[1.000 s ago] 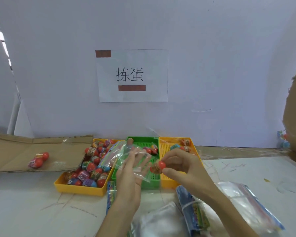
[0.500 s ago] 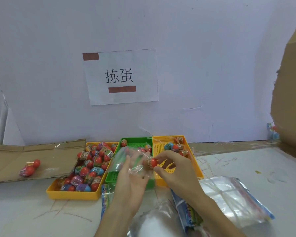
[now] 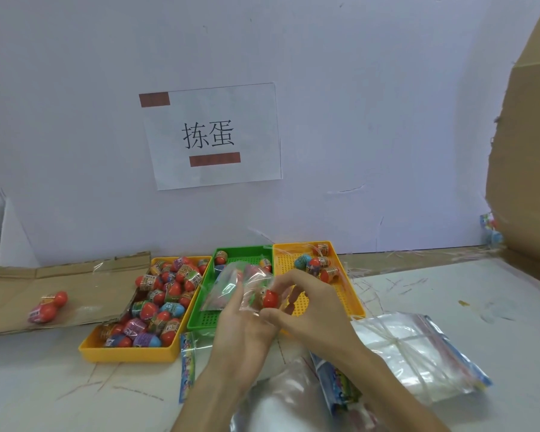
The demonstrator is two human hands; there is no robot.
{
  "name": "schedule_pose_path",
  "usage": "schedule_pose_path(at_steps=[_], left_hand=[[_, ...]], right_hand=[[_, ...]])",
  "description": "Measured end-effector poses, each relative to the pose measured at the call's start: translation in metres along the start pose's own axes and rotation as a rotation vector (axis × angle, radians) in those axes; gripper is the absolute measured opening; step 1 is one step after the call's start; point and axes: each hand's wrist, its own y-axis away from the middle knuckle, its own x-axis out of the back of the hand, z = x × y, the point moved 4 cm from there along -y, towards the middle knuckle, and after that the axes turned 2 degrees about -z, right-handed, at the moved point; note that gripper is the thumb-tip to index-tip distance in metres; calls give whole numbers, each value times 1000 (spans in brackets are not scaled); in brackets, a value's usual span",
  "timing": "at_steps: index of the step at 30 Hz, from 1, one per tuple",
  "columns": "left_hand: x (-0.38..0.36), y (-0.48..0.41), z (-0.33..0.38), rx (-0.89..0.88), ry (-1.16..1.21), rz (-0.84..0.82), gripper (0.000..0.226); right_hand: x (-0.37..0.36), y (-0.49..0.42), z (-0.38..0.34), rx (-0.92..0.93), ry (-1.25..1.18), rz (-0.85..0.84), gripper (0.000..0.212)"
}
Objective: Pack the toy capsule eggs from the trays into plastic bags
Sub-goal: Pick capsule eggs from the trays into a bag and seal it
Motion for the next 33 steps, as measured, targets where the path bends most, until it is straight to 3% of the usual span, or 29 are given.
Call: schedule_pose_path(at_steps=[11, 15, 23, 33], left_hand=[[14, -10, 8, -160, -5, 32, 54], [14, -10, 7, -188, -33, 34, 54], [12, -9, 7, -161, 101, 0, 51], [-10, 0, -6, -6, -38, -102, 41]], right_hand=[[14, -2, 2, 11, 10, 207, 30], [14, -1, 3, 41, 43, 187, 28], [11, -2, 6, 15, 78, 140, 27], [7, 0, 0, 35, 77, 152, 25]])
